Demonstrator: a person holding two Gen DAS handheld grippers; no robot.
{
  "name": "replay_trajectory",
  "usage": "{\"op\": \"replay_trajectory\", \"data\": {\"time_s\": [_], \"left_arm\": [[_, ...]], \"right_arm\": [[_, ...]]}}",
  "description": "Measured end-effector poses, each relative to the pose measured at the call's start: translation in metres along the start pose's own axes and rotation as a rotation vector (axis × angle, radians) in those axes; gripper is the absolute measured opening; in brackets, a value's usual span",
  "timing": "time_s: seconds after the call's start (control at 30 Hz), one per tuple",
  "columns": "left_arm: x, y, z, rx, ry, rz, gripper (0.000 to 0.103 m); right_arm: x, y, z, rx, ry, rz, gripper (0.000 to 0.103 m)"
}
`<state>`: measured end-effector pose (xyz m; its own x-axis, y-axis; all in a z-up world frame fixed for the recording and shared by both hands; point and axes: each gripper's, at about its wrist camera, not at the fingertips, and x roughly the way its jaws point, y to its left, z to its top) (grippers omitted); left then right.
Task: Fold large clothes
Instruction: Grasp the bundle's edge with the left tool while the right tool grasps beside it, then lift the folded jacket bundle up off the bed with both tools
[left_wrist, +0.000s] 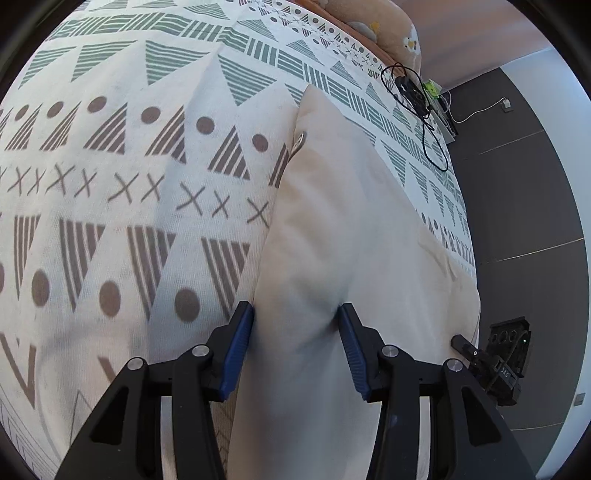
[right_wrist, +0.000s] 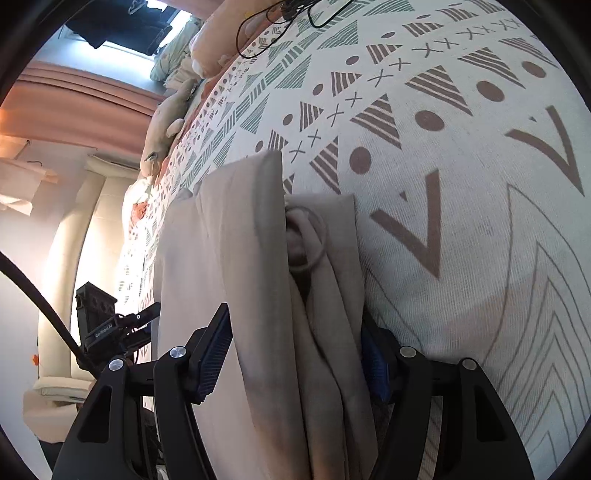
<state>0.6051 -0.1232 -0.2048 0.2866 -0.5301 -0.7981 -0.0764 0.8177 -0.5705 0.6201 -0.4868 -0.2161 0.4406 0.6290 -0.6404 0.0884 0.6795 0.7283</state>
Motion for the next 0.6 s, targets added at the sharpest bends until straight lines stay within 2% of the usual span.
{"op": "replay_trajectory", "data": {"time_s": [0.1,0.2,0.27,0.33,0.4,0.5,0.6], "left_arm": [[0.007,-0.003,0.012,0.013,-0.008,-0.001,0.048],[0.013,-0.001,0.022,0.006,-0.016,-0.005,0.048],[0.014,-0.008,0.025,0.025,-0.038,0.007,0.042],[0.012,-0.017,0.024,0.048,-0.054,0.035,0.034],[0.007,-0.022,0.023,0.044,-0.073,0.038,0.027],[-0.004,-0.031,0.018,0.054,-0.106,0.032,0.022],[-0.025,-0.042,0.013,0.078,-0.138,0.005,0.02]], "right_arm": [[0.002,0.0,0.006,-0.012,0.013,-0.002,0.062],[0.005,0.0,0.009,-0.013,0.015,-0.012,0.052],[0.007,0.001,0.009,-0.021,0.012,-0.014,0.043],[0.005,0.006,0.006,-0.038,0.001,-0.015,0.03],[0.0,0.013,0.003,-0.062,-0.015,-0.007,0.023],[-0.011,0.022,-0.003,-0.061,-0.042,0.057,0.019],[-0.027,0.036,-0.012,-0.105,-0.07,0.059,0.018]]}}
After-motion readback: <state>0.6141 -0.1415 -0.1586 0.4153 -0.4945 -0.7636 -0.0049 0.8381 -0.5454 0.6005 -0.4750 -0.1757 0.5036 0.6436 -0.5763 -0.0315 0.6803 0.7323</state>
